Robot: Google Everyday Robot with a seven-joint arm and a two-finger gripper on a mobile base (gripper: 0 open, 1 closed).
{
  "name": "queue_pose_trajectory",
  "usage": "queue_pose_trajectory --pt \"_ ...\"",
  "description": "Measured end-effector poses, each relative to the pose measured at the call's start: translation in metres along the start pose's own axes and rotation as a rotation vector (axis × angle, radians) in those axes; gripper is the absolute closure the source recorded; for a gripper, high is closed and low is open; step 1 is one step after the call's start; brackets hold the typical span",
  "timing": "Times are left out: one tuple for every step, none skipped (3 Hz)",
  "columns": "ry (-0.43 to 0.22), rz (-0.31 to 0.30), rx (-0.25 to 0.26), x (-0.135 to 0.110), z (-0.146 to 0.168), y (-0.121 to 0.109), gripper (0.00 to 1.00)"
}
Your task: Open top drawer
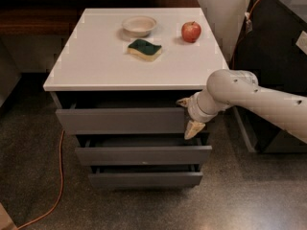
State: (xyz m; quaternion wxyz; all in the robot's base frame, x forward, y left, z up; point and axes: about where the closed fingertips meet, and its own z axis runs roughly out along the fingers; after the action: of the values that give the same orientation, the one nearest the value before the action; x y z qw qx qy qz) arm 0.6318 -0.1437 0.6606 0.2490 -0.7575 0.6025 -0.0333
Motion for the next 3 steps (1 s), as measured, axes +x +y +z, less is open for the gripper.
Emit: queue_pose_trajectory --pt "0.005 0.03 -0.005 0.002 0.005 0.002 0.46" --pt "0.021 0.08 0.012 -0.001 0.002 0.018 0.77" --pt "0.022 0.081 0.013 -0.001 0.001 0.018 1.0"
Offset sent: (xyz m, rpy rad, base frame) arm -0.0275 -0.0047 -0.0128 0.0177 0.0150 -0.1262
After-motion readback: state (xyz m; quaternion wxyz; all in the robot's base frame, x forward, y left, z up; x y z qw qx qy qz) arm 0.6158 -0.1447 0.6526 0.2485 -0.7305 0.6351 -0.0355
